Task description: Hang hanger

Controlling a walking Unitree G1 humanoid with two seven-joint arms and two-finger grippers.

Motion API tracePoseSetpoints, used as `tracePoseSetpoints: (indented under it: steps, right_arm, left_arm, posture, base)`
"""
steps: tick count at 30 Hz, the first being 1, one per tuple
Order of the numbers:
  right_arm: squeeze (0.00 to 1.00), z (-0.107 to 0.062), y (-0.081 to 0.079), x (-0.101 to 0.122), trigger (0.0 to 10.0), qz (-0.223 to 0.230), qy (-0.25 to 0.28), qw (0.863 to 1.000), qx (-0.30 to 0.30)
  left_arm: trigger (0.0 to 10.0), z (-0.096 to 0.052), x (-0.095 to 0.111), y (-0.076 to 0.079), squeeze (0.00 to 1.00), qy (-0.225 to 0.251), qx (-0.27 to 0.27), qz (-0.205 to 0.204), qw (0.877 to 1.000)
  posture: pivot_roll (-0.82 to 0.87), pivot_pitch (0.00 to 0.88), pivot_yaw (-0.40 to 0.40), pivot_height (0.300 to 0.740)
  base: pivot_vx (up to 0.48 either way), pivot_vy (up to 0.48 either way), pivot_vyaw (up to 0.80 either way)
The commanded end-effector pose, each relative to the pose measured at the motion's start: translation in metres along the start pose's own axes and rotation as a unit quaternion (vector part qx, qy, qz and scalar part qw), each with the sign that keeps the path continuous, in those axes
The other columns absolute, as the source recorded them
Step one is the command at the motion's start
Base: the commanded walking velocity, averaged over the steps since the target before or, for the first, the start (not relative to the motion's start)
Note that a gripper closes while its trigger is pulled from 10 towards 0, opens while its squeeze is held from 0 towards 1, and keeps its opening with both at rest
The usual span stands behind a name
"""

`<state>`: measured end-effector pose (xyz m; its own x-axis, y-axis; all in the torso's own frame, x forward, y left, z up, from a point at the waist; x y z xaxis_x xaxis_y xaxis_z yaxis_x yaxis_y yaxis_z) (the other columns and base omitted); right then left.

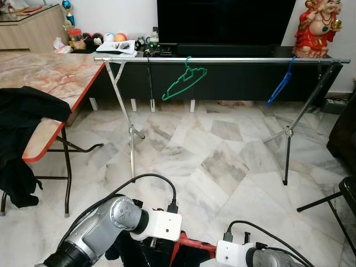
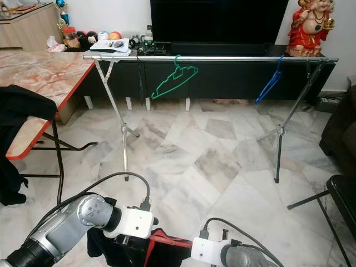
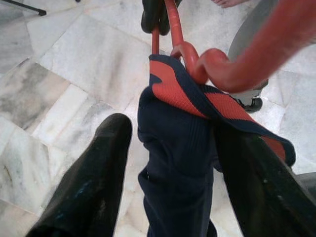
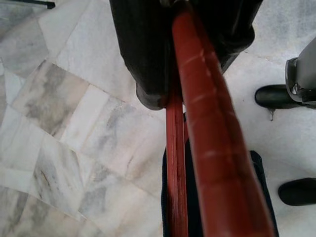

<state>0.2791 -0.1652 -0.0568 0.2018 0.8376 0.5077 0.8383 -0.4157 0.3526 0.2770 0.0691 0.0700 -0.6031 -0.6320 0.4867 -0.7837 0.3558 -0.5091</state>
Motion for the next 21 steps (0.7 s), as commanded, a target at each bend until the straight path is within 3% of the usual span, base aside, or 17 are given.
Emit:
tracePoseSetpoints:
  steps: [1, 8, 14, 21]
  right_arm:
    - [0.00, 0.001, 0.001, 0.005, 0.0, 0.010, 0.012, 1.000, -0.008]
    - [0.00, 0.001, 0.007, 0.005, 0.0, 0.019, 0.009, 0.999, -0.028]
    - [0.00, 0.001, 0.011, 0.005, 0.0, 0.028, 0.010, 0.999, -0.044]
    - [0.00, -0.001, 0.019, 0.002, 0.0, 0.096, 0.014, 0.992, -0.078]
  left_arm:
    - [10.0, -0.004, 0.001, -0.004, 1.00, -0.005, 0.000, 0.014, 1.000]
    - [10.0, -0.005, -0.002, 0.001, 1.00, -0.011, -0.013, 0.014, 1.000]
    - [10.0, -0.009, -0.013, -0.006, 1.00, -0.039, 0.010, 0.018, 0.999]
    - [10.0, -0.020, -0.021, -0.021, 1.00, -0.048, 0.066, 0.007, 0.997]
  posture:
    - [0.11, 0.057, -0.020, 0.740]
    - [0.11, 0.053, -0.020, 0.740]
    - [0.10, 0.052, -0.022, 0.740]
    - [0.10, 0.056, -0.024, 0.740]
  base:
    - [0.000, 0.000, 0.00]
    - [0.000, 0.000, 0.00]
    - [0.000, 0.000, 0.00]
    - [0.000, 0.000, 0.00]
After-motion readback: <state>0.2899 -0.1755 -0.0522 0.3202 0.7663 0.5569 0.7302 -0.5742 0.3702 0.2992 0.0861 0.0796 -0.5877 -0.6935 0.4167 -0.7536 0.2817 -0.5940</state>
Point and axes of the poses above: a point about 5 cm out from each wrist's last joint towards the gripper, its own z axis pointing out of the wrist towards the gripper, its own x axis along the axis of the wrist's last joint, y = z × x, the point moved 4 cm from there along z, pointing out of the wrist towards the gripper, and after that the axes turned 14 degrees about z, right-handed, at the moved point
